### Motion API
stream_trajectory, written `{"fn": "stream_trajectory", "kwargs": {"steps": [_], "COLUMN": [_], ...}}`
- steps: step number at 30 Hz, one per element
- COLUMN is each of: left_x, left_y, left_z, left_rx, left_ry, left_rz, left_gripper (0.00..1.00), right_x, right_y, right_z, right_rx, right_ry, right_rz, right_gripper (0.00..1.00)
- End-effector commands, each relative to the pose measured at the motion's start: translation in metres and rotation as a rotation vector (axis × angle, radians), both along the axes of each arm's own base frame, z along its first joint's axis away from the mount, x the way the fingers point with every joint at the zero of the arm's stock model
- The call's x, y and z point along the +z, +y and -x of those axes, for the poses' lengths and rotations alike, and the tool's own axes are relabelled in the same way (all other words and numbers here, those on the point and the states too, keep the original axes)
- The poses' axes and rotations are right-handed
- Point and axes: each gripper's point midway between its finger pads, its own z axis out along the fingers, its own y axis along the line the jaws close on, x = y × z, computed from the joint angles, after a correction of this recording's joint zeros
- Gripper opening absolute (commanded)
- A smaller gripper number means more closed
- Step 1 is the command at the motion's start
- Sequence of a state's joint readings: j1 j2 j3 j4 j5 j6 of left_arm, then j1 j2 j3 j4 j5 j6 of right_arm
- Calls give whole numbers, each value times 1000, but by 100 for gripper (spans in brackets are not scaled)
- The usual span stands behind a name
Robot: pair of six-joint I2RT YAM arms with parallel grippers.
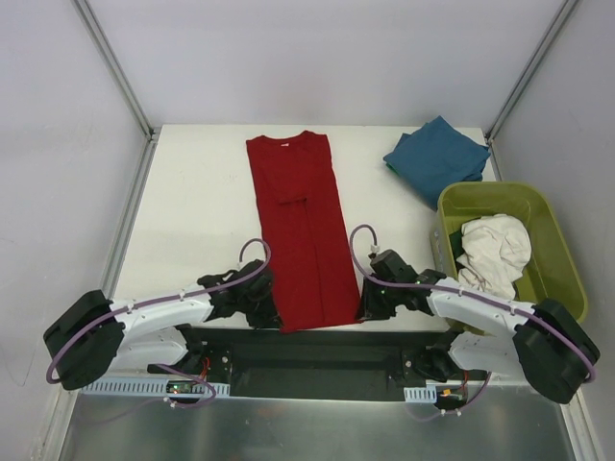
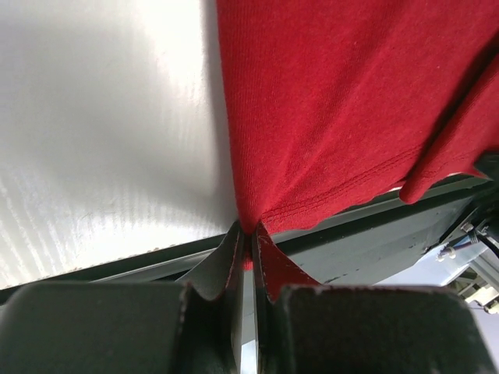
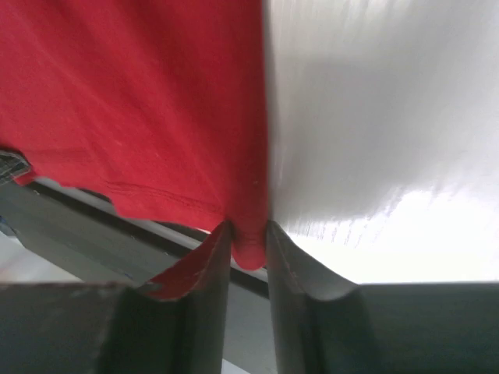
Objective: Fold and stack the t-shirts
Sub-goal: Grab the bottom of the folded rectangular tshirt with both arms
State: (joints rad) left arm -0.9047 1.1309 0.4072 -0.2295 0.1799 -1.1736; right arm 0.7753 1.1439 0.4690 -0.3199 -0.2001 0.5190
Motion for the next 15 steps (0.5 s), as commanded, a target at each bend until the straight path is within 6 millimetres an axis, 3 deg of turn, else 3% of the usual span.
{"fn": "stream_trajectory", "kwargs": {"steps": [1,2,4,8,12,15], "left_x": [-9,-10,-9,-6,4,13], "left_y": [17,19,20,24,27,32], "left_z": [17,20,25,34,36,28], "left_rx": [12,14,11,10,9,39], "left_ry": [41,43,56,59,45,-3], "left_rz": [-34,-27,-6,38,58,39], "left_gripper": [0,0,0,0,0,0], "right_x": [-11,-13,-15,-4,9,18], "right_y": [14,15,16,30,37,24], "right_z": [24,29,43,61,58,44], "right_rx": [15,14,46,96,103,80], "right_ry": [79,91,98,76,11,-61], "right_rz": [-69,-66,-57,-80,-76,6], "right_gripper": [17,6,1,1,1,1]}}
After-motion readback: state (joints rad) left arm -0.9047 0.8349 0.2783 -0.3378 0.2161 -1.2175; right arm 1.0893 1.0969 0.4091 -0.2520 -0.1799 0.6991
